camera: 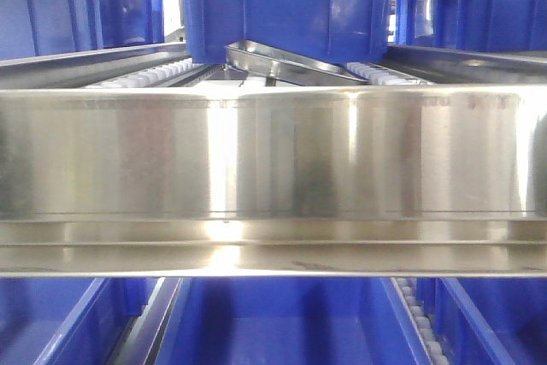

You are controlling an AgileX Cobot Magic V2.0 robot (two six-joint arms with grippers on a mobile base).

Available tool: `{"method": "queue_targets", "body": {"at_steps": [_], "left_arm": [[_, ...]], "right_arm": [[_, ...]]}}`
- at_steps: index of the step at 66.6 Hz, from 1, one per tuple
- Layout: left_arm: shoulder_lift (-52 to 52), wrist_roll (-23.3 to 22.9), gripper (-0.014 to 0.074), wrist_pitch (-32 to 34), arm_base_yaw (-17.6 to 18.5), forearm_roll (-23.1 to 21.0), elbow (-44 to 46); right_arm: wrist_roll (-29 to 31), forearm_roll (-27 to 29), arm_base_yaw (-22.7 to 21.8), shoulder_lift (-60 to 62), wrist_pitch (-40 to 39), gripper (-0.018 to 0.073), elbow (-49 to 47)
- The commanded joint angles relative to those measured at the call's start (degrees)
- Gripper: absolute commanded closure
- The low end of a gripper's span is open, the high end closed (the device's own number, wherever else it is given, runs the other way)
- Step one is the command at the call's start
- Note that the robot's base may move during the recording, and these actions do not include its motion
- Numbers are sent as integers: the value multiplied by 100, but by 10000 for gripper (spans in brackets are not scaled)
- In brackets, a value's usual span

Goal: Move two blue bins to right shelf middle
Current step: 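Pull the held teal bin off the shelf toward the robot, then turn the base away from the shelf while holding the teal bin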

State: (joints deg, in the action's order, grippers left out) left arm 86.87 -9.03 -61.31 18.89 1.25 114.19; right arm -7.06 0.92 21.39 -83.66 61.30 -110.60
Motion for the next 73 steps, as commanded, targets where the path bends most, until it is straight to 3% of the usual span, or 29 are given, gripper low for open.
{"method": "queue_targets", "body": {"at_steps": [1,73], "left_arm": [[-92,89,708,276,41,-199,77],[-92,89,708,276,41,-199,77]], "right_arm": [[91,66,-5,70,-177,711,-62],[91,66,-5,-242,-538,711,-62]]}}
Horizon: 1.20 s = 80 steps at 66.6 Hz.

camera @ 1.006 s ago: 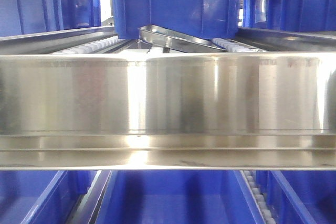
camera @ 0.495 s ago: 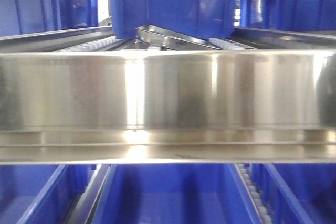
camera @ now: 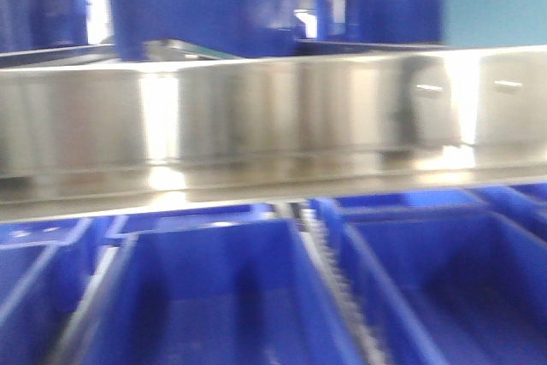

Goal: Move two blue bins to right shelf middle
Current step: 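Turn the base away from the shelf while holding the teal bin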

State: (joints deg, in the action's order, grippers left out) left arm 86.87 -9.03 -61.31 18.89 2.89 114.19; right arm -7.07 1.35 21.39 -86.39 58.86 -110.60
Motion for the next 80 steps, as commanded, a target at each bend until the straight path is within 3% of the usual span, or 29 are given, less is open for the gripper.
{"method": "queue_targets", "body": {"at_steps": [1,80], "left_arm": [[-92,89,708,276,41,-364,77],[-92,89,708,276,41,-364,77]], "right_arm": [[92,23,-5,32,-306,711,-62],[92,23,-5,32,-402,711,-62]]}}
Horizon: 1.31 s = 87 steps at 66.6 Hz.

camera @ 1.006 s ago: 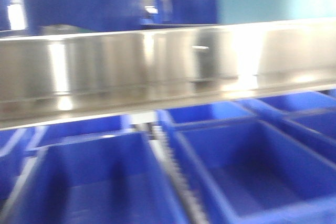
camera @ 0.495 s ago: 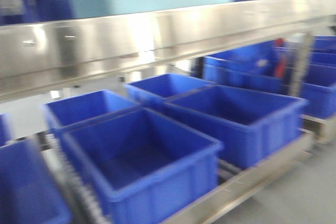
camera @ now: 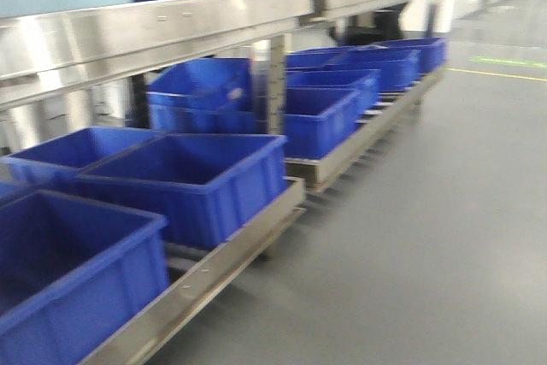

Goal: Move two blue bins to right shelf middle
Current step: 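Turn the base away from the shelf while holding the teal bin, then drive the base across the floor toward the other bin shelf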

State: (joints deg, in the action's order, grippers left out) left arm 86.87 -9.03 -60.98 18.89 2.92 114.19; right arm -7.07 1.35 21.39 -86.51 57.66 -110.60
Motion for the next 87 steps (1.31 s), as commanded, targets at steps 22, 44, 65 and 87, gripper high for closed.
{"method": "queue_targets", "body": {"at_steps": [22,44,65,87], "left_arm": [[-92,89,708,243,41,-367,77],[-92,89,708,243,41,-367,77],[-92,89,708,243,41,-367,77],[-92,89,708,243,41,-367,77]], "right_arm": [[92,23,-5,44,-282,711,-62],[92,23,-5,44,-282,711,-62],[92,23,-5,44,-282,711,-62],[92,23,-5,44,-282,711,-62]]}}
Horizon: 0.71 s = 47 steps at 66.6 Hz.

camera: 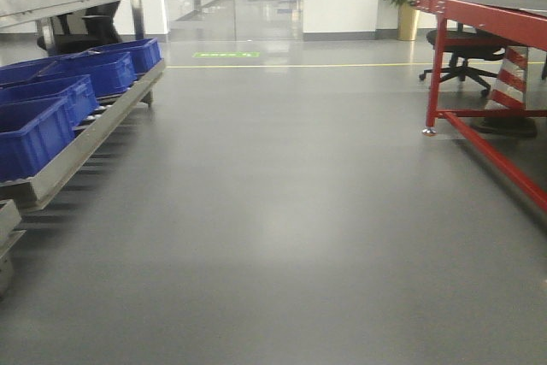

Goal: Move two blue bins to right shelf middle
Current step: 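Drive the base across the floor toward the other bin shelf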

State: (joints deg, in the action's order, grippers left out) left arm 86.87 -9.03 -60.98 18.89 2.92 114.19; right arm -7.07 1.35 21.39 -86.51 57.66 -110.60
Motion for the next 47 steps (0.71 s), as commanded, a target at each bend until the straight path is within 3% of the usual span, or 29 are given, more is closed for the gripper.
{"method": "queue_targets", "body": {"at_steps": [1,47], "left_arm": [[-92,89,708,243,41,-367,77],[-92,89,708,243,41,-367,77]], "right_arm": [[92,23,-5,44,-282,711,-62],[92,23,-5,44,-282,711,-62]]}}
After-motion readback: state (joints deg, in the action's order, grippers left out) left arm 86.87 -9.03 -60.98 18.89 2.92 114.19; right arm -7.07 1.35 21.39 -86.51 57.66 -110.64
